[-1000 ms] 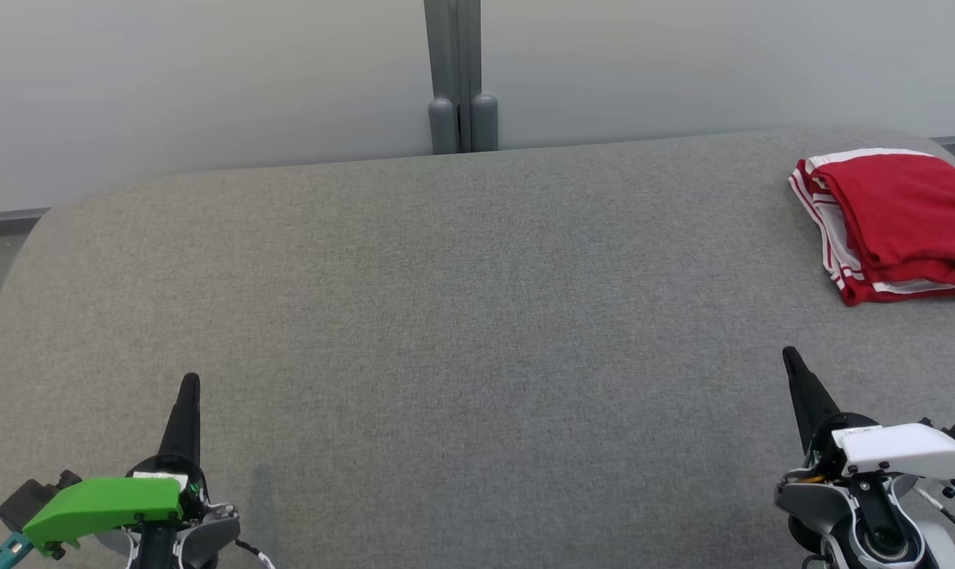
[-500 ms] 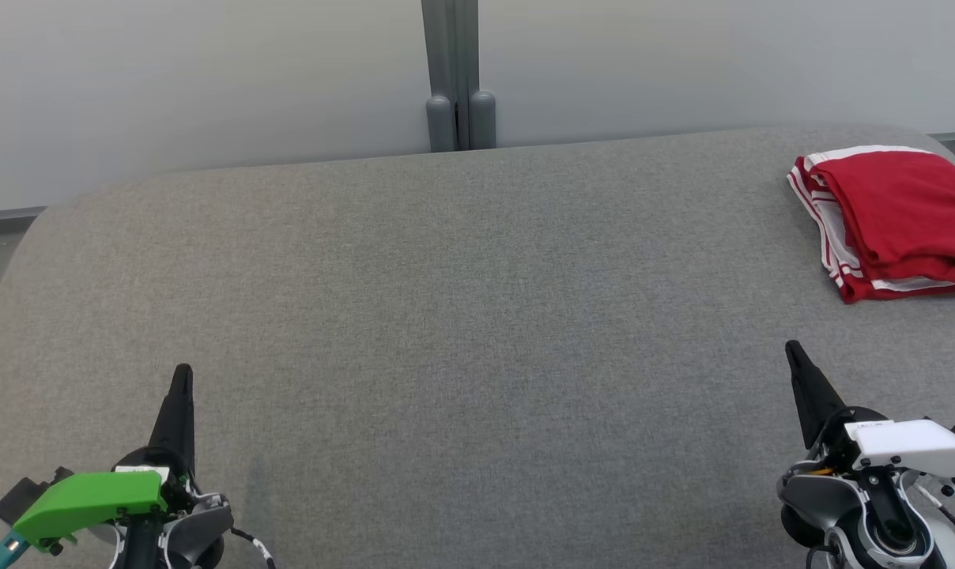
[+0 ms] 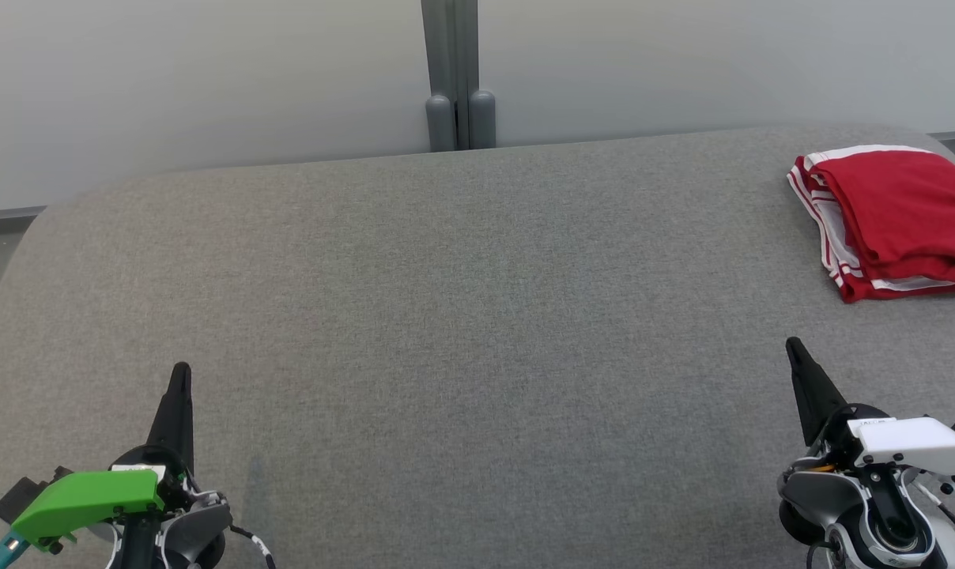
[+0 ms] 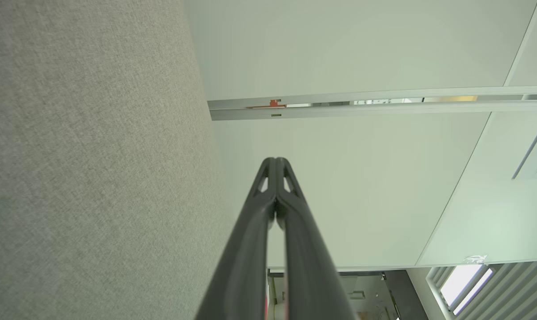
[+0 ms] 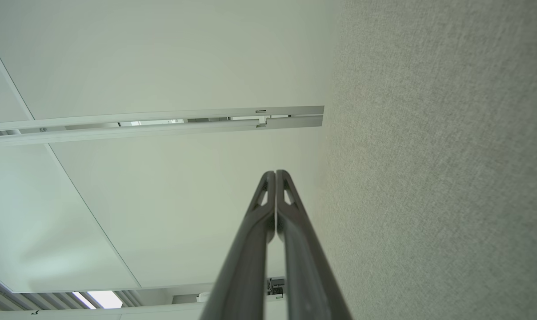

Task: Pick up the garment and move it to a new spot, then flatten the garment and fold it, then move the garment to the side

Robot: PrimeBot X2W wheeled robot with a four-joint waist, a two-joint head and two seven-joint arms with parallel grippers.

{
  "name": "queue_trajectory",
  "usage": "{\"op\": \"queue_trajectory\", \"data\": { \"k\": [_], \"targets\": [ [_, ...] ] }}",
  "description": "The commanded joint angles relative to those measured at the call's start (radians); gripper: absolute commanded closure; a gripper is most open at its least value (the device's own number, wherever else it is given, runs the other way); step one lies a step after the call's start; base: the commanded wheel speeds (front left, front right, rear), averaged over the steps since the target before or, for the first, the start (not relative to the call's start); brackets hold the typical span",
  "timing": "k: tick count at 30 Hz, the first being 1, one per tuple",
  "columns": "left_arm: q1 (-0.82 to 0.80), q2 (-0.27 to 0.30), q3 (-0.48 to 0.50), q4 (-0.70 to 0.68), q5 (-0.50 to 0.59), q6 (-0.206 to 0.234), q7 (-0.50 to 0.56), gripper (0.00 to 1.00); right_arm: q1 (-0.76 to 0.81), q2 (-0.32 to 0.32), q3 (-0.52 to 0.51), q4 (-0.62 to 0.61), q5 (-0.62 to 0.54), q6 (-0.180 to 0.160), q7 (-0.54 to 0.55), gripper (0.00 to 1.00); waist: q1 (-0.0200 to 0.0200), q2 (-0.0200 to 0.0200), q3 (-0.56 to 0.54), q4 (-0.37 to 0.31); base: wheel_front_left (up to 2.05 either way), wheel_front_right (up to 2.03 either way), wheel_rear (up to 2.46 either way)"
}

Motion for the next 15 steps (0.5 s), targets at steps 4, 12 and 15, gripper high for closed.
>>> {"op": "queue_trajectory", "data": {
  "k": [4,12,15],
  "targets": [
    [-0.015,-0.001,0.006,0.001,0.004,-0.005,0.004,1.0,-0.006,0.003,-0.004,0.002,-0.004,0.001,0.005,1.0,0.0,0.0,0.0,0.0,0.0,0.0,0.0],
    [-0.015,-0.003,0.009,0.001,0.008,-0.005,0.008,1.0,-0.006,0.004,-0.006,0.002,-0.007,0.001,0.007,1.0,0.0,0.0,0.0,0.0,0.0,0.0,0.0],
    [-0.015,-0.004,0.01,0.002,0.01,-0.005,0.009,1.0,-0.006,0.005,-0.007,0.002,-0.008,0.001,0.008,1.0,0.0,0.0,0.0,0.0,0.0,0.0,0.0]
  ]
}}
